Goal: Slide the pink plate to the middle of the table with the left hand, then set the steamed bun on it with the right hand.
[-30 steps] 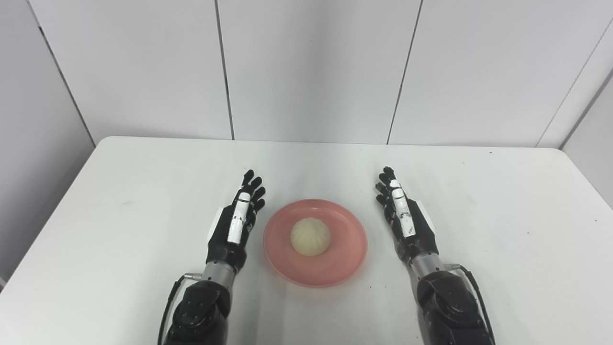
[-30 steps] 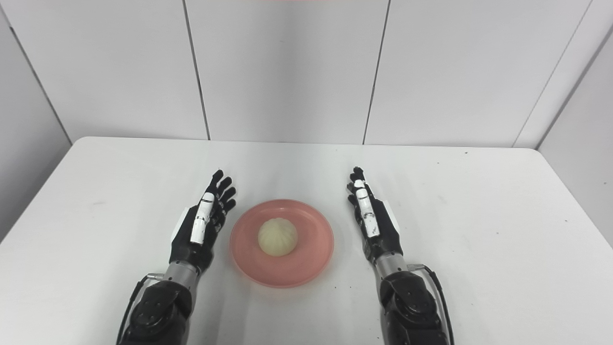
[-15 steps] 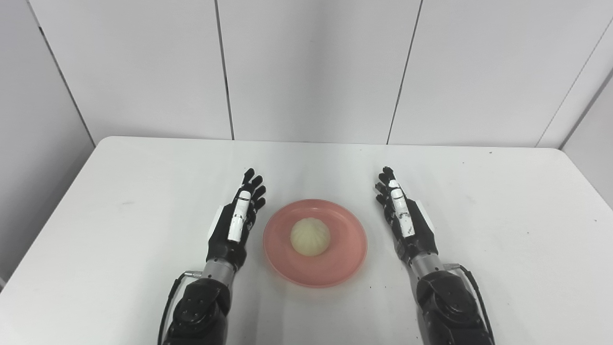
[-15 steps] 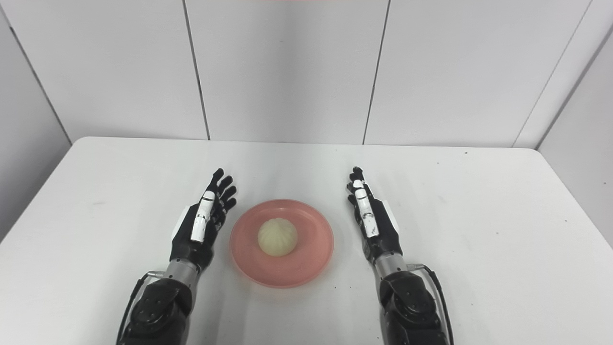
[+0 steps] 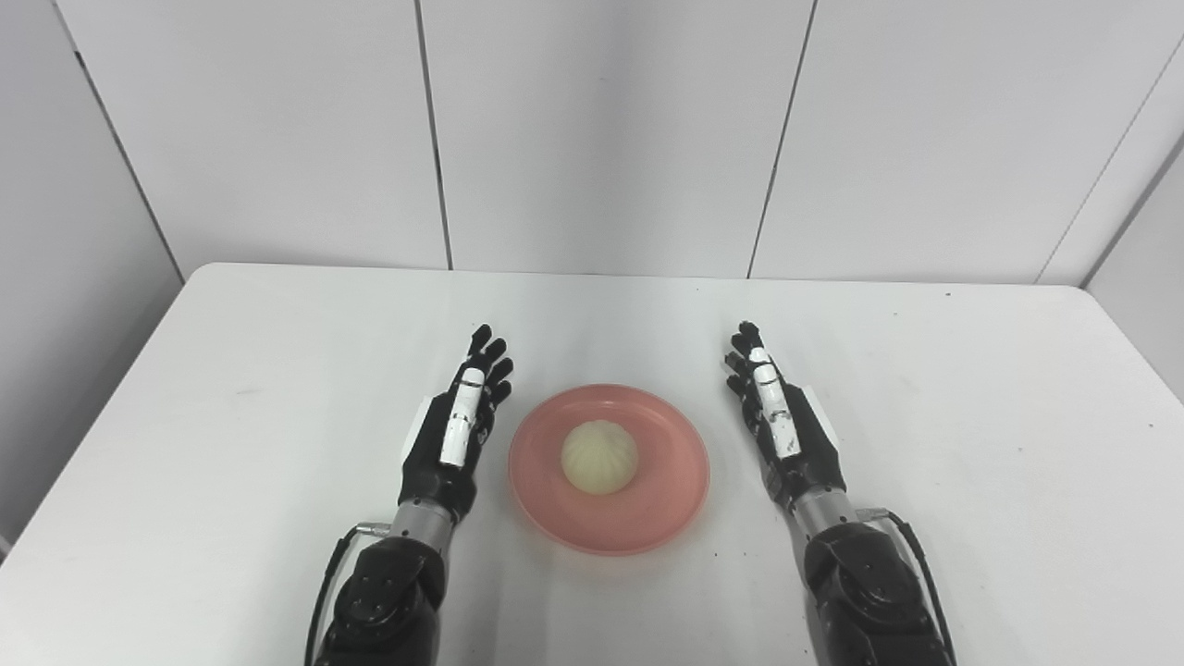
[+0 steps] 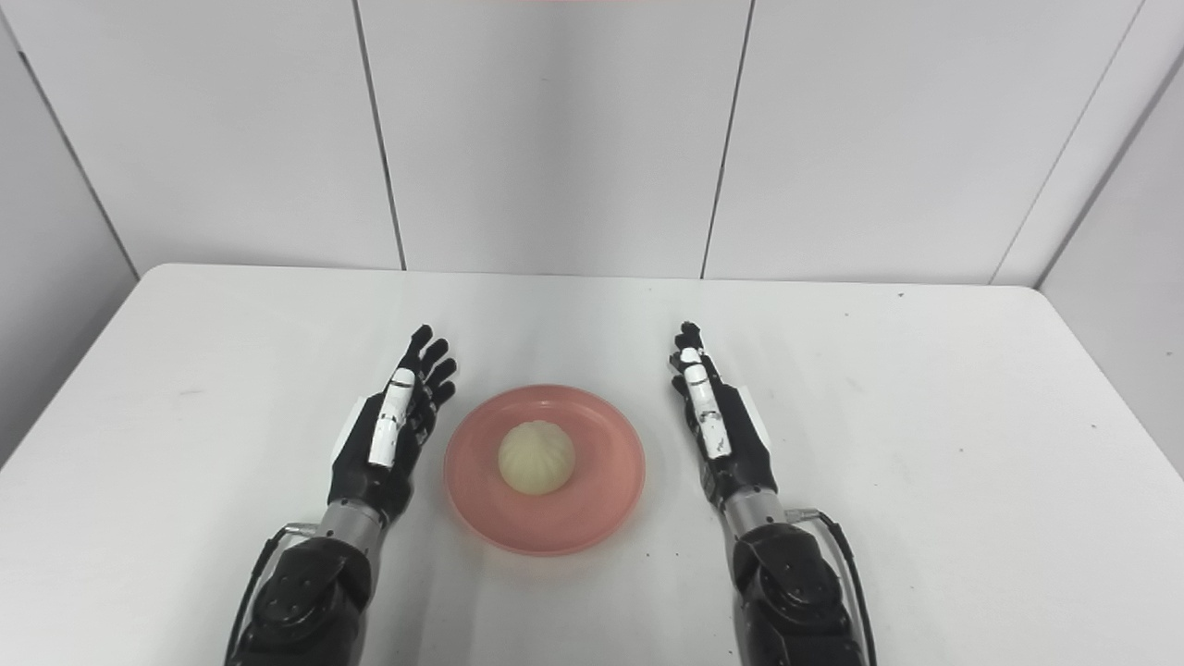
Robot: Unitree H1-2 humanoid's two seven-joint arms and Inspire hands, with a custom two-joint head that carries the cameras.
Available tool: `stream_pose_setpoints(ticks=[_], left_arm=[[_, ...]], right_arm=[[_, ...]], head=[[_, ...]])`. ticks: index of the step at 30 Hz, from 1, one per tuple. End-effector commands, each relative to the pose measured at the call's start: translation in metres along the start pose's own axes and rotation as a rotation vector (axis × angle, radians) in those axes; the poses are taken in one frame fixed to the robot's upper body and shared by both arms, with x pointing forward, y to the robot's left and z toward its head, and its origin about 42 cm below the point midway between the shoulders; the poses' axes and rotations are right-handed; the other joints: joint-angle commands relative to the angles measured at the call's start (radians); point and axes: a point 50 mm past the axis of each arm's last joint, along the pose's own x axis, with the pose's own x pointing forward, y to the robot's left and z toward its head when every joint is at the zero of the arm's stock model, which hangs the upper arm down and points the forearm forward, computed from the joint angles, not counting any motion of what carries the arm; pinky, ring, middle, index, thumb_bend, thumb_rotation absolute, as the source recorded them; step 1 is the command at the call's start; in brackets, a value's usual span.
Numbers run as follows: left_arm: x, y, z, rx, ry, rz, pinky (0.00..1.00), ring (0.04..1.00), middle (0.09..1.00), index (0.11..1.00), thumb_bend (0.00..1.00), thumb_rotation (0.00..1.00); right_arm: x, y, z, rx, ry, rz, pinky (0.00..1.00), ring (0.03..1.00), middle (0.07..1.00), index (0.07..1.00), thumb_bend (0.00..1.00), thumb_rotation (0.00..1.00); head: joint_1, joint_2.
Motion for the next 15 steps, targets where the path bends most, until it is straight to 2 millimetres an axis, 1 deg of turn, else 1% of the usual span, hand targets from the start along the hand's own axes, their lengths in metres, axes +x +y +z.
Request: stream_pose_setpoints(ticks=[1, 15], left_arm=[[-0.0335, 0.015, -0.0458, -0.022, 0.164, 0.05, 0.97, 0.968, 0.984, 0.991, 0.38, 1.0], [-0.0328, 0.0159, -0.0461, -0.024, 0.166, 0.049, 0.98, 0.969, 0.986, 0.994, 0.39, 1.0]], right_arm=[[-0.0172, 0.0061, -0.0309, 0.036, 0.093, -0.015, 1.0, 1.0, 1.0, 1.0, 0.26, 1.0], [-0.0166, 0.0075, -0.0315, 0.066, 0.094, -0.027, 1.0, 1.0, 1.0, 1.0, 0.29, 1.0]], head=[[0.0, 0.002], [0.0, 0.002]])
